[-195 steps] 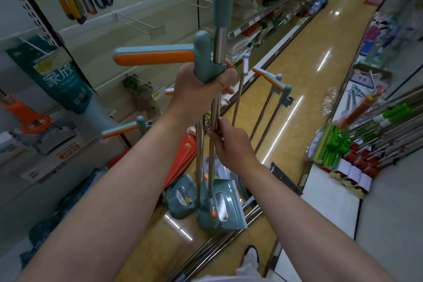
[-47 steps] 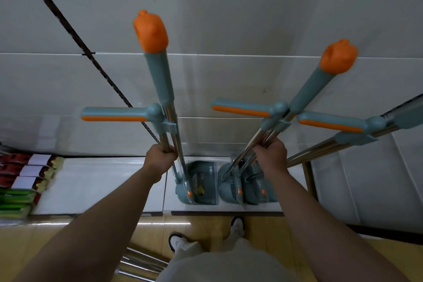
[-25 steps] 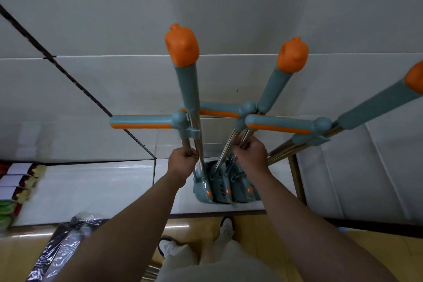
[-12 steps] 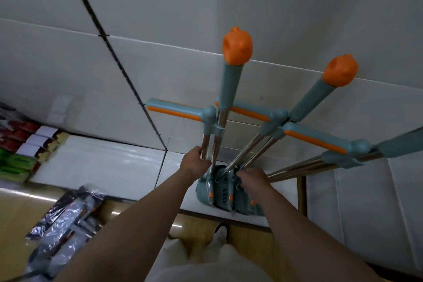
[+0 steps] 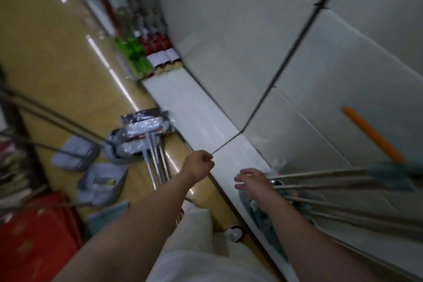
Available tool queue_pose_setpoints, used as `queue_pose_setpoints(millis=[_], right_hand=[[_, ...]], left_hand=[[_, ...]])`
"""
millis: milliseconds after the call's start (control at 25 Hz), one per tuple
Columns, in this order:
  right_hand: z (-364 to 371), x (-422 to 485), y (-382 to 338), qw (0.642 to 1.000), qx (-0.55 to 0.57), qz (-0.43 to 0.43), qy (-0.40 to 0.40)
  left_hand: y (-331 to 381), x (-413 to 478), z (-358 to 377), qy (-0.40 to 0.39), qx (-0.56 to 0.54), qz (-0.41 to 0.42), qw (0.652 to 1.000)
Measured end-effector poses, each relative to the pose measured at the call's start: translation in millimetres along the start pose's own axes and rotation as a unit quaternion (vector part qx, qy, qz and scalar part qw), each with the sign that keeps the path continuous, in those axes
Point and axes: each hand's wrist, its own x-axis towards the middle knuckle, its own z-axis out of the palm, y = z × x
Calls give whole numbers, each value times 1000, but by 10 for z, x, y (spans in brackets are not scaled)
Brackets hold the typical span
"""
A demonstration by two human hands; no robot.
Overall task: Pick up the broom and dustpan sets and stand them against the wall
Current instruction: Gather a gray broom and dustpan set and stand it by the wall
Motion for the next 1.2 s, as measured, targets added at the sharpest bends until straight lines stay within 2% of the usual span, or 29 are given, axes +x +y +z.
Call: queue_pose_setpoints(millis=[160, 400, 560, 760, 920, 1080, 1200], right_hand=[[734, 251, -382, 997, -63, 0, -41], [1711, 661, -917, 983, -157, -16, -98], [2248, 1254, -989, 971, -208, -6, -119], [2875, 2240, -724, 946, -289, 17, -143], [3189, 2906, -496, 910, -379, -33, -167], [3350, 3616, -212, 852, -468, -92, -217], [3420, 3945, -58, 835, -492, -105, -223]], left_hand=[[-589, 76, -646, 101, -91, -68, 988], [-1274, 222, -1329, 157, -180, -142, 960], [-1769, 436, -1532, 192, -225, -198, 934], [-2471, 1090, -1506, 219, -268, -237, 908], [-2963, 1659, -1334, 247, -285, -249, 892], [-3478, 2227, -995, 266, -296, -273, 876], [-3757, 2532, -729, 265, -308, -289, 867]])
